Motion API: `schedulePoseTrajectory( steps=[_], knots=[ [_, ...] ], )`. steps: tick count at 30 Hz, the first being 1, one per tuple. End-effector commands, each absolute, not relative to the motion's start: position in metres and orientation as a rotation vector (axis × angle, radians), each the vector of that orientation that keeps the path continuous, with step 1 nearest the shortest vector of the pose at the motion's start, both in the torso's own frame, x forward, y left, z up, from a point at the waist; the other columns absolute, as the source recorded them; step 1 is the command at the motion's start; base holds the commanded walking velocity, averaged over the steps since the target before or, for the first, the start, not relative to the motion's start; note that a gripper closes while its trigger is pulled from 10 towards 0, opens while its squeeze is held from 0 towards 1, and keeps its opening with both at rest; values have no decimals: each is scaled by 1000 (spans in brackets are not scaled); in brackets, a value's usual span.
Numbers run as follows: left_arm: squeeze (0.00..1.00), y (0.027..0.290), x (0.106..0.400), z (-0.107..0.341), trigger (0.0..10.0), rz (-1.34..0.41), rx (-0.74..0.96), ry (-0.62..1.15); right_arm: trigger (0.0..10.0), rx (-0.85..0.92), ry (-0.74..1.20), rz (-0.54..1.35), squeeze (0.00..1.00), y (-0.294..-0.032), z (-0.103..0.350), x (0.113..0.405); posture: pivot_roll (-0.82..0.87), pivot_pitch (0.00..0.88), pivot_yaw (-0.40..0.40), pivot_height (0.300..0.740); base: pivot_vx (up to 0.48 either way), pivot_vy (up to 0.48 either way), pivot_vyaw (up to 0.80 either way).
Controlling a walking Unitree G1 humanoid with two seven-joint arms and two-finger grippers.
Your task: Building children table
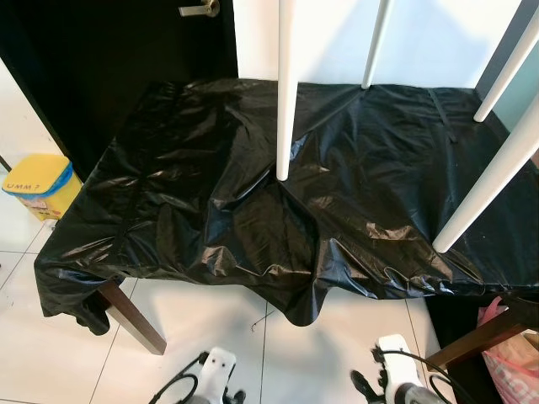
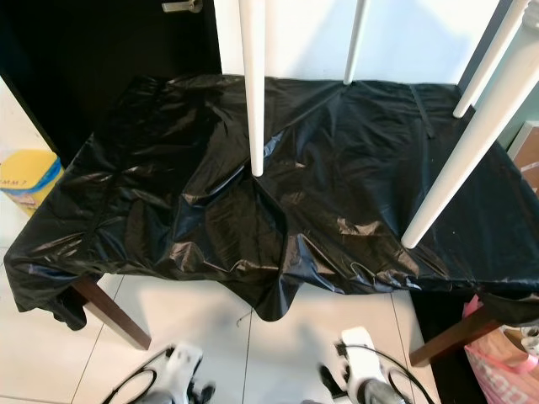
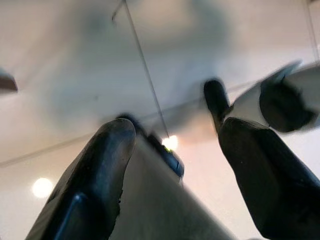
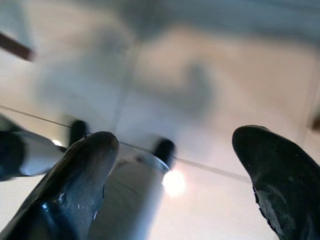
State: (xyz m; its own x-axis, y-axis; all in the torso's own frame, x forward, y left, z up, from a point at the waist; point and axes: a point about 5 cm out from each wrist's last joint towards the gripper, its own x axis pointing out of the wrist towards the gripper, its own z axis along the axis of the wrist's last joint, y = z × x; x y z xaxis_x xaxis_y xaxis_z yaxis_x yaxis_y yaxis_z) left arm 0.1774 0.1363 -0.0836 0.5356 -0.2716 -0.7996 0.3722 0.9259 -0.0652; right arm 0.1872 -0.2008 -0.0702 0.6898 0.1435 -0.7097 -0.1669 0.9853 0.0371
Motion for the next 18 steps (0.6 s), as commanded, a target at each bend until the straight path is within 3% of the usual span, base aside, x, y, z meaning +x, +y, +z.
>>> schedulePoseTrajectory(
  steps=[1,4,6,18],
  knots=[
    [0,144,166,-92,10000,-297,146,1000,10000,-4,858,79,0,-205,-79,176,-55,39,-15,740,0,0,0],
    [0,145,156,-97,10000,-279,137,1062,10000,16,916,-34,0,-207,-85,168,-46,41,-3,740,0,0,0],
    [0,143,164,-95,10000,-276,123,1041,10000,-77,910,-117,0,-209,-84,172,-35,43,-12,740,0,0,0],
    [0,133,178,-89,10000,-282,133,1016,10000,-192,917,-11,0,-196,-83,180,-12,122,-29,740,0,0,0]
  ],
)
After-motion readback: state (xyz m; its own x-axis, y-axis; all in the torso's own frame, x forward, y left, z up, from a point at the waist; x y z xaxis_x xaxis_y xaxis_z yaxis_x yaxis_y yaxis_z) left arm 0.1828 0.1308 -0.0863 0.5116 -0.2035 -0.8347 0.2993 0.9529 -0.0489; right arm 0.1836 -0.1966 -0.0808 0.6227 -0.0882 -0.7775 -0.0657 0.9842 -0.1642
